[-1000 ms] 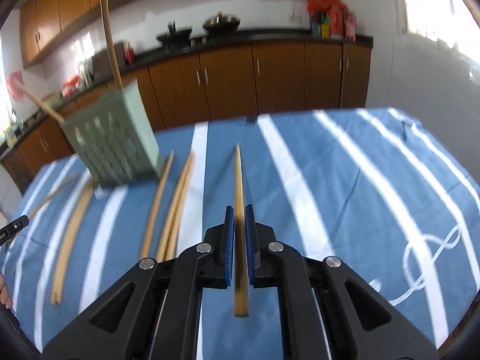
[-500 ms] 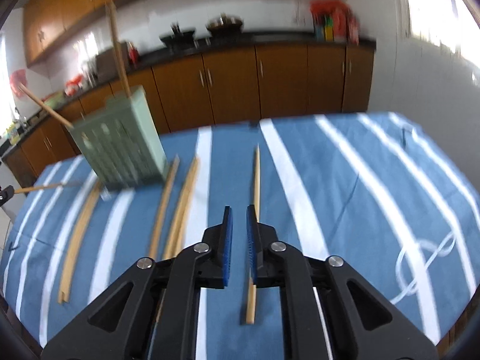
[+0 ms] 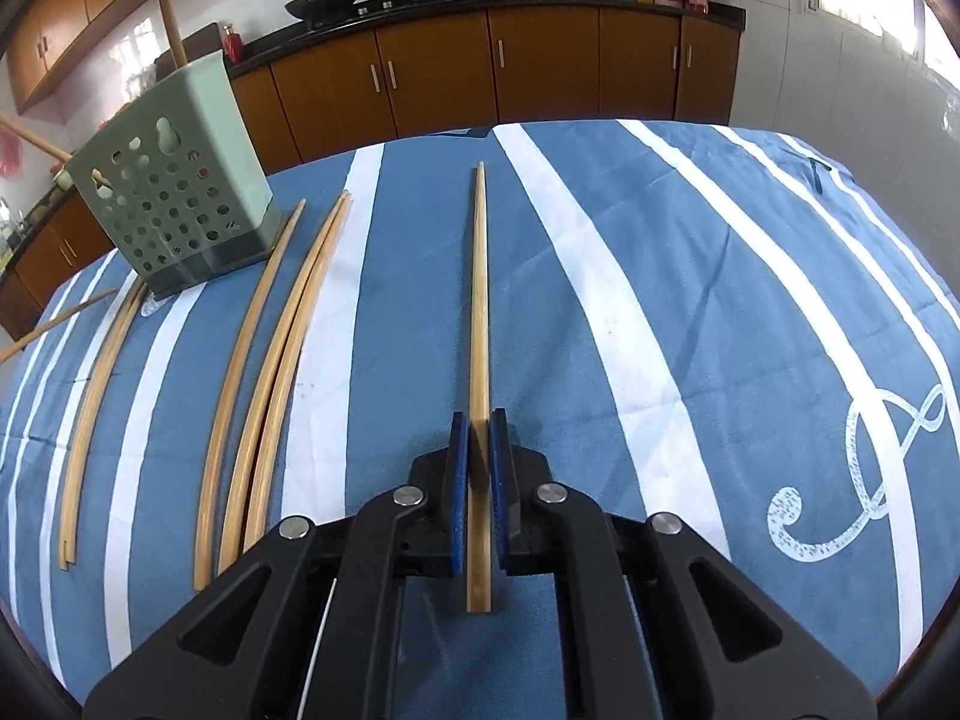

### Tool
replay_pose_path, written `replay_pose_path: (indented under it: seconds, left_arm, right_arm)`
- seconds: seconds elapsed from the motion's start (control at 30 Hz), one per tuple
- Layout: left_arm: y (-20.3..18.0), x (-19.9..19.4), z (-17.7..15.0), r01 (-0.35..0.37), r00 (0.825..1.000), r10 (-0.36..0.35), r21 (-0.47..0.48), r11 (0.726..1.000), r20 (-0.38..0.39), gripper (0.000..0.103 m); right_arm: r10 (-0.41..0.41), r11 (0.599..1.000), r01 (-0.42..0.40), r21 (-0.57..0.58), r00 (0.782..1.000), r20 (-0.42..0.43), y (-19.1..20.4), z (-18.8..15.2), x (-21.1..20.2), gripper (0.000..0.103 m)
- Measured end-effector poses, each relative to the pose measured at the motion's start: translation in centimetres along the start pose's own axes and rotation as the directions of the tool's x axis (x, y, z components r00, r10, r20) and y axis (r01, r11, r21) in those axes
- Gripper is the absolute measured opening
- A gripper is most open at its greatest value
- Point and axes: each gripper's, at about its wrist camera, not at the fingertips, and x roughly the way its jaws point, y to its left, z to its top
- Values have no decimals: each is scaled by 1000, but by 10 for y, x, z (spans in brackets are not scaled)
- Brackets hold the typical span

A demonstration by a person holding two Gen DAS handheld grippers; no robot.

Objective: Organize utensils
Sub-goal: 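Lift both chopsticks, tilt them upright and carry them over the holder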

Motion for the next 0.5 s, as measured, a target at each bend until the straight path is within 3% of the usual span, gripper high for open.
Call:
replay_pose_path:
  seconds: [0.2, 0.33, 0.5]
  left_arm:
    - [-2, -11, 10, 0, 999, -1, 9, 1000, 42, 8]
    - [-3, -22, 21, 1, 996, -1, 5, 1000, 88, 8]
    - [-6, -34, 36, 4, 991, -4, 7, 1000, 133, 8]
  right_arm:
    - [16, 1000, -18, 12, 988, 152, -3, 14, -37, 8]
    - [32, 999, -44, 33, 954, 297, -3, 30, -73, 8]
    - [36, 999, -48, 23, 924, 382, -1, 43, -93, 8]
